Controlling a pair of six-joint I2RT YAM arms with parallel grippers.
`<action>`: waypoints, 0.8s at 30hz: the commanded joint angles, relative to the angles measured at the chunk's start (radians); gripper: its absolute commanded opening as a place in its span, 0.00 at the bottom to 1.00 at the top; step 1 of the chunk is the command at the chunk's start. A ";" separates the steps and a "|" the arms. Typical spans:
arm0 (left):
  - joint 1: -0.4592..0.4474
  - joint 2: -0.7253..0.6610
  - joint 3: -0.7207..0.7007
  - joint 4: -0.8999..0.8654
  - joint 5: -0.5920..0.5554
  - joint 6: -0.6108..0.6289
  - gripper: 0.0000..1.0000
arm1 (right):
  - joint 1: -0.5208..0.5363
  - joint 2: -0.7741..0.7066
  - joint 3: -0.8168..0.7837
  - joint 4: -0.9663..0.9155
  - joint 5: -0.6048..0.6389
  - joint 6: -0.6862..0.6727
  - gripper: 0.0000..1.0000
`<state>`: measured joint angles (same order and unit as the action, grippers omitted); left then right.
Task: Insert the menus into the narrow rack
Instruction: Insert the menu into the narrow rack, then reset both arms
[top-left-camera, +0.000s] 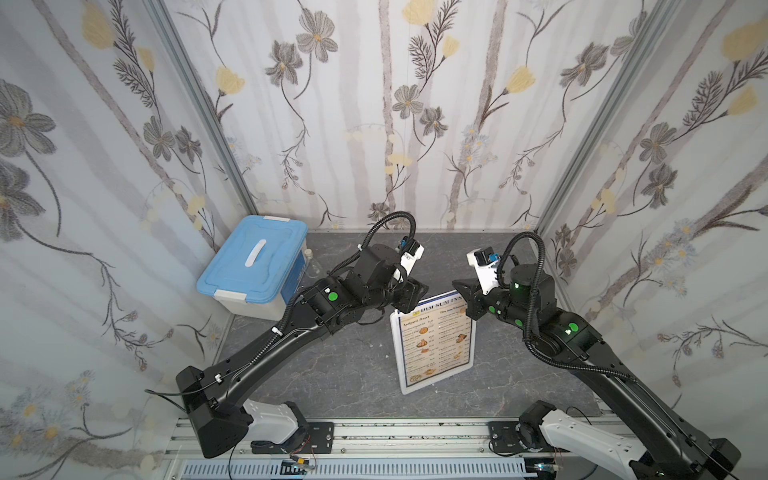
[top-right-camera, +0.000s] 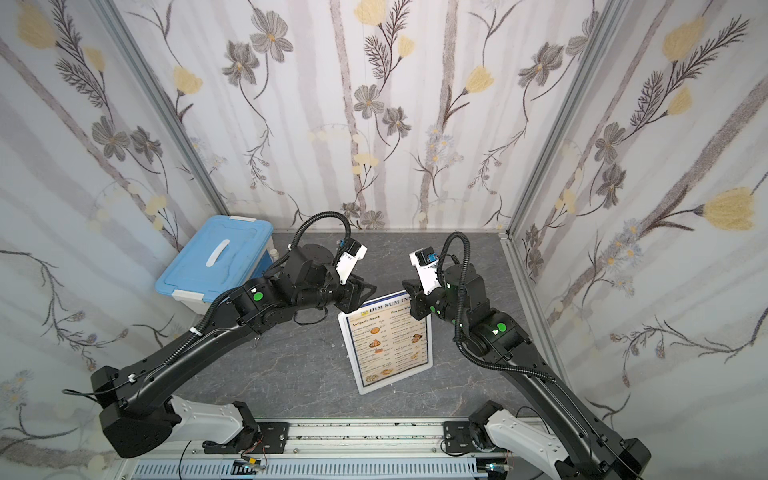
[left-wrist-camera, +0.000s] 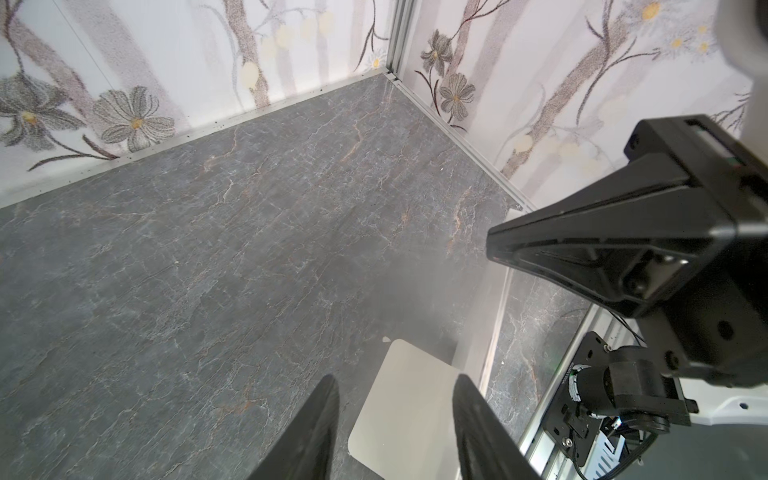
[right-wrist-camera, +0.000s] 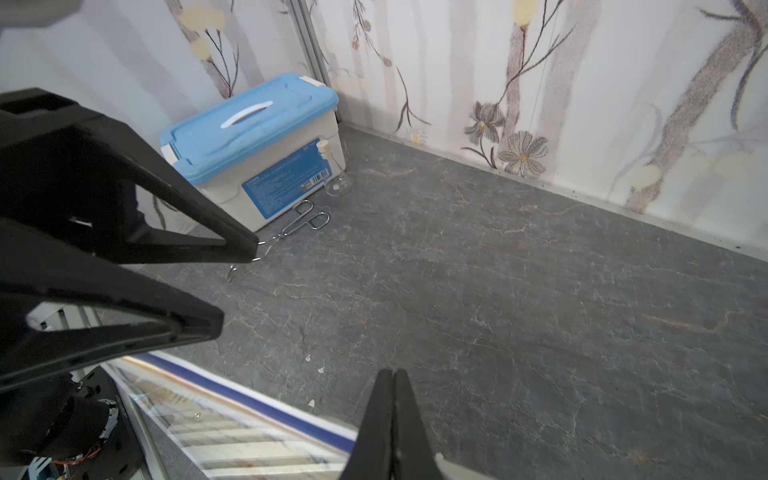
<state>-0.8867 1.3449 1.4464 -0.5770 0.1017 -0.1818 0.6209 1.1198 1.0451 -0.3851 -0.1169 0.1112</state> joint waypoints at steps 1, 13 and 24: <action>0.001 -0.003 -0.021 -0.006 0.007 0.008 0.48 | 0.004 -0.003 -0.010 -0.032 0.033 -0.002 0.00; -0.009 -0.069 -0.096 0.014 0.003 0.013 0.53 | -0.009 -0.059 0.032 0.027 0.041 0.004 0.24; 0.202 -0.537 -0.706 0.424 -0.659 -0.054 1.00 | -0.660 -0.324 -0.711 0.687 0.321 0.156 1.00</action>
<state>-0.7227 0.8787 0.8661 -0.2253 -0.2859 -0.2604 0.0063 0.7998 0.4538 0.0292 0.1390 0.2714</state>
